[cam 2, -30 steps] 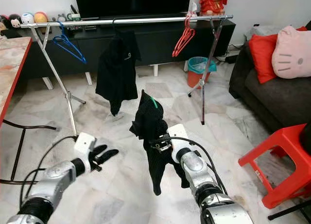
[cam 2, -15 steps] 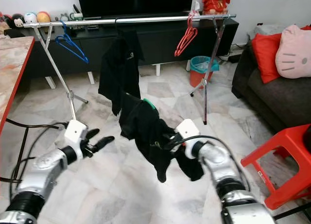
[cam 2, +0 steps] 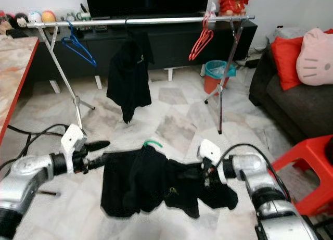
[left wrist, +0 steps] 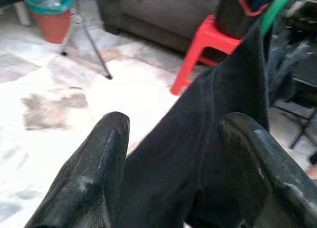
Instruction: Hang hanger
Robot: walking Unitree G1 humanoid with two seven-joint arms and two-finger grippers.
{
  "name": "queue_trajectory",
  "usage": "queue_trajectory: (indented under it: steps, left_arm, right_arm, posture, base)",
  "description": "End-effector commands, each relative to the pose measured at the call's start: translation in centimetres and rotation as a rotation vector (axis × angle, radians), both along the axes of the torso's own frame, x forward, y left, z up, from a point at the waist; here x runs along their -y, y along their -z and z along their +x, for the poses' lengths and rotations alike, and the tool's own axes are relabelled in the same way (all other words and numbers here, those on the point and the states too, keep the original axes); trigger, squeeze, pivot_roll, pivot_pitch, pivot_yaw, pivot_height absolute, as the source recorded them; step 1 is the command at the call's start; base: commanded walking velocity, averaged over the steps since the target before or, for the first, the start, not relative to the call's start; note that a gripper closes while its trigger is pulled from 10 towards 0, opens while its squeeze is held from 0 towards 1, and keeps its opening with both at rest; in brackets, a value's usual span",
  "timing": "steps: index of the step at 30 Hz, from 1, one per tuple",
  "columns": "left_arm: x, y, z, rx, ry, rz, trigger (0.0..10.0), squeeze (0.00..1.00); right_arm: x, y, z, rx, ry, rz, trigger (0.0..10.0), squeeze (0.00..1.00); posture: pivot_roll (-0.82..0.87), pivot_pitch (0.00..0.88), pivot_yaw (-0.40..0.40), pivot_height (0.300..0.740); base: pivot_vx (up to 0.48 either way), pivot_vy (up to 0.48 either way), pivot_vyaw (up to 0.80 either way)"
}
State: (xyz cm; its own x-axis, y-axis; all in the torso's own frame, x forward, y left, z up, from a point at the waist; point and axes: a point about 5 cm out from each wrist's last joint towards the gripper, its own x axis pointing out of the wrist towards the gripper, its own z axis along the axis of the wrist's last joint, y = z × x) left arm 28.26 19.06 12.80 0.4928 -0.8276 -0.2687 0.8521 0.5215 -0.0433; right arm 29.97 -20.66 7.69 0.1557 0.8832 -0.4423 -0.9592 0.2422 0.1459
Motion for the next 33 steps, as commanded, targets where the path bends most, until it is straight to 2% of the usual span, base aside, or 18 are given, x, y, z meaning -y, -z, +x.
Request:
queue_trajectory:
  steps: [1, 5, 8, 9, 11, 16, 18, 19, 21, 22, 24, 26, 27, 29, 30, 31, 32, 33]
  left_arm:
    - [0.5, 0.0, -0.5, -0.029, 0.055, 0.004, 10.0, 0.00]
    - [0.9, 0.8, -2.2, -0.127, 0.169, 0.025, 10.0, 0.00]
    - [0.9, 1.3, -2.7, -0.156, 0.196, 0.053, 10.0, 0.00]
    - [0.9, 1.8, -2.4, -0.144, 0.167, 0.109, 10.0, 0.00]
    - [1.1, 2.0, -2.0, -0.125, 0.134, 0.129, 10.0, 0.00]
    - [1.6, 1.8, -0.5, -0.058, 0.053, 0.119, 10.0, 0.00]
    - [1.6, 1.5, -0.4, -0.048, 0.052, 0.106, 10.0, 0.00]
    - [1.6, 1.4, -0.4, -0.049, 0.055, 0.104, 10.0, 0.47]
    - [1.7, 1.3, -0.5, -0.051, 0.062, 0.103, 10.0, 0.47]
    - [1.7, 1.3, -0.6, -0.055, 0.079, 0.110, 10.0, 0.74]
    - [1.8, 1.3, -0.8, -0.053, 0.108, 0.119, 10.0, 0.71]
    - [2.1, 1.0, -1.2, -0.061, 0.154, 0.090, 10.0, 0.50]
    - [2.4, 0.7, -1.6, -0.077, 0.196, 0.058, 10.0, 0.22]
    - [2.9, 0.2, -2.3, -0.105, 0.283, 0.016, 10.0, 0.18]
    - [3.0, 0.2, -2.5, -0.116, 0.308, 0.013, 10.0, 0.35]
    - [3.1, 0.2, -2.5, -0.119, 0.322, 0.019, 10.0, 0.90]
    - [3.2, 0.3, -2.5, -0.117, 0.327, 0.033, 10.0, 1.00]
    - [3.2, 0.4, -2.3, -0.118, 0.322, 0.047, 10.0, 1.00]
  right_arm:
    - [0.1, -1.2, 0.5, 0.036, -0.015, 0.033, 10.0, 0.00]
    - [0.1, -1.4, 0.4, 0.012, -0.051, 0.052, 10.0, 0.00]
    - [0.0, -1.5, 0.4, 0.007, -0.069, 0.061, 10.0, 0.00]
    - [-0.1, -1.8, 0.3, -0.005, -0.107, 0.076, 10.0, 0.00]
    - [-0.2, -1.9, 0.2, -0.012, -0.130, 0.085, 10.0, 0.00]
    - [-0.8, -1.9, 0.0, -0.021, -0.176, 0.068, 10.0, 0.00]
    - [-0.7, -1.8, -0.1, -0.024, -0.175, 0.064, 10.0, 0.00]
    - [-0.7, -1.8, -0.1, -0.025, -0.174, 0.064, 10.0, 0.00]
    - [-0.7, -1.8, -0.1, -0.026, -0.174, 0.064, 10.0, 0.00]
    - [-0.8, -1.8, -0.1, -0.029, -0.177, 0.065, 10.0, 0.00]
    - [-0.8, -1.7, -0.2, -0.033, -0.180, 0.065, 10.0, 0.00]
    - [-0.8, -1.8, -0.2, -0.035, -0.183, 0.067, 10.0, 0.00]
    - [-0.8, -1.8, -0.3, -0.037, -0.185, 0.066, 10.0, 0.00]
    - [-0.9, -1.8, -0.3, -0.038, -0.189, 0.067, 10.0, 0.00]
    - [-0.9, -1.8, -0.3, -0.039, -0.192, 0.065, 10.0, 0.00]
    - [-0.9, -1.8, -0.3, -0.039, -0.195, 0.063, 10.0, 0.00]
    - [-1.0, -1.8, -0.3, -0.040, -0.198, 0.062, 10.0, 0.00]
    - [-1.0, -1.8, -0.3, -0.040, -0.200, 0.061, 10.0, 0.00]
  posture:
    - [0.07, 0.000, -0.065, 0.740]
    - [0.07, 0.000, -0.069, 0.740]
    - [0.07, 0.000, -0.075, 0.740]
    - [0.07, 0.000, -0.077, 0.740]
    - [0.07, 0.000, -0.077, 0.740]
    - [0.06, 0.000, -0.078, 0.740]
    - [0.07, 0.000, -0.079, 0.740]
    - [0.07, 0.000, -0.079, 0.740]
    - [0.07, 0.000, -0.078, 0.740]
    - [0.07, 0.000, -0.078, 0.740]
    - [0.07, 0.000, -0.077, 0.740]
    - [0.07, 0.000, -0.076, 0.740]
    - [0.07, 0.000, -0.076, 0.740]
    - [0.07, 0.000, -0.076, 0.740]
    - [0.07, 0.000, -0.076, 0.740]
    - [0.07, 0.000, -0.077, 0.740]
    - [0.07, 0.000, -0.076, 0.740]
    - [0.07, 0.000, -0.076, 0.740]
  base:
    - [0.000, 0.000, 0.00]
    - [0.000, 0.000, 0.00]
    - [0.000, 0.000, 0.00]
    - [0.000, 0.000, 0.00]
    - [0.000, 0.000, 0.00]
    - [0.000, 0.000, 0.00]
    - [0.000, 0.000, 0.00]
    - [0.000, 0.000, 0.00]
    - [0.000, 0.000, 0.00]
    - [0.000, 0.000, 0.00]
    - [0.000, 0.000, 0.00]
    - [0.000, 0.000, 0.00]
    - [0.000, 0.000, 0.00]
    - [0.000, 0.000, 0.00]
    - [0.000, 0.000, 0.00]
    - [0.000, 0.000, 0.00]
    - [0.000, 0.000, 0.00]
    - [0.000, 0.000, 0.00]
